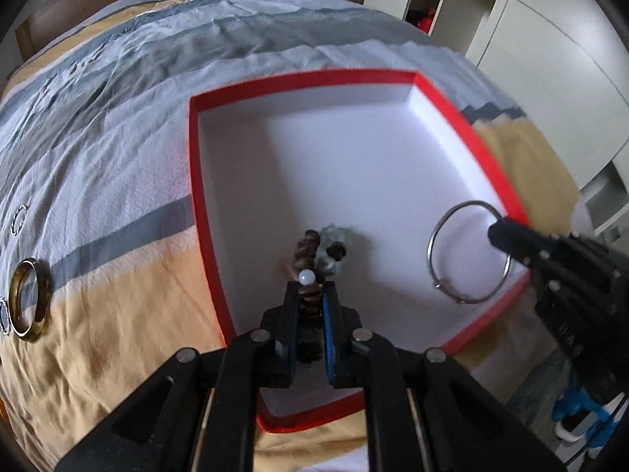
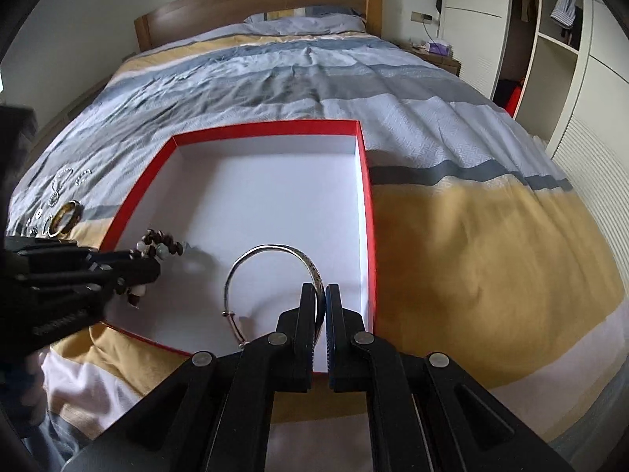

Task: Organize jewelry
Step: 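Carry both held pieces into the red box and open both tools, then grasp the amber tortoiseshell bangle with the left tool while the right tool grasps the dark brown bangle, then carry both bangles into the red box and open both tools, then grasp the silver chain bracelet with the left tool while the right tool grasps a twisted silver hoop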

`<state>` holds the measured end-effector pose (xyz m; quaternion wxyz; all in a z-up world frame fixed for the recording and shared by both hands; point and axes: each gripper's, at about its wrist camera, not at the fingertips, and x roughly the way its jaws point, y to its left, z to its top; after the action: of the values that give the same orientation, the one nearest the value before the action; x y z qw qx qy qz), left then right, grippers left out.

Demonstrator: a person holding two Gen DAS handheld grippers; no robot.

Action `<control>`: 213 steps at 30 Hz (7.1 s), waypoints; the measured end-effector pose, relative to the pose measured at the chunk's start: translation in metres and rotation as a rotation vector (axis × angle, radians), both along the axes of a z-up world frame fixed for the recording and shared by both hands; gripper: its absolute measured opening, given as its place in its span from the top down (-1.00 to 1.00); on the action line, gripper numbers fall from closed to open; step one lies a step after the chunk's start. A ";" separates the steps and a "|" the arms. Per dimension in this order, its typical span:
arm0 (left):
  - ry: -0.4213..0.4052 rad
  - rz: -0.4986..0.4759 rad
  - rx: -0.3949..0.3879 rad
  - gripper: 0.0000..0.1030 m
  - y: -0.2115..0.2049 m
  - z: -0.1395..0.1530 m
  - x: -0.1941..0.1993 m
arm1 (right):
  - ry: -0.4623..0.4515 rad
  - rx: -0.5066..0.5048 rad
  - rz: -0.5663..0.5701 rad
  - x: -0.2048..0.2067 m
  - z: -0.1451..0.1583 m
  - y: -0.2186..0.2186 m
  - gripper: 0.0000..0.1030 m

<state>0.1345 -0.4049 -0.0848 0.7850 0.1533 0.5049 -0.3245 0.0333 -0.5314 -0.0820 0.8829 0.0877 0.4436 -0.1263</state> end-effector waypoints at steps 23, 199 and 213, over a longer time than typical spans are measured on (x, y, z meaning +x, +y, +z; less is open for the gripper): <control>-0.133 0.165 -0.067 0.31 0.158 0.099 -0.029 | -0.167 -0.043 0.031 -0.043 0.098 0.074 0.33; -0.040 0.544 -0.043 0.72 0.401 -0.007 0.125 | 0.011 0.155 0.587 0.213 0.001 0.347 0.33; -0.049 0.555 -0.138 0.78 0.414 0.009 0.115 | 0.011 0.110 0.593 0.215 -0.010 0.361 0.92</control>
<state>0.2495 0.0091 -0.0763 0.8644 -0.0368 0.4851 -0.1269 0.2480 -0.1700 -0.0921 0.8728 0.0013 0.4609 0.1608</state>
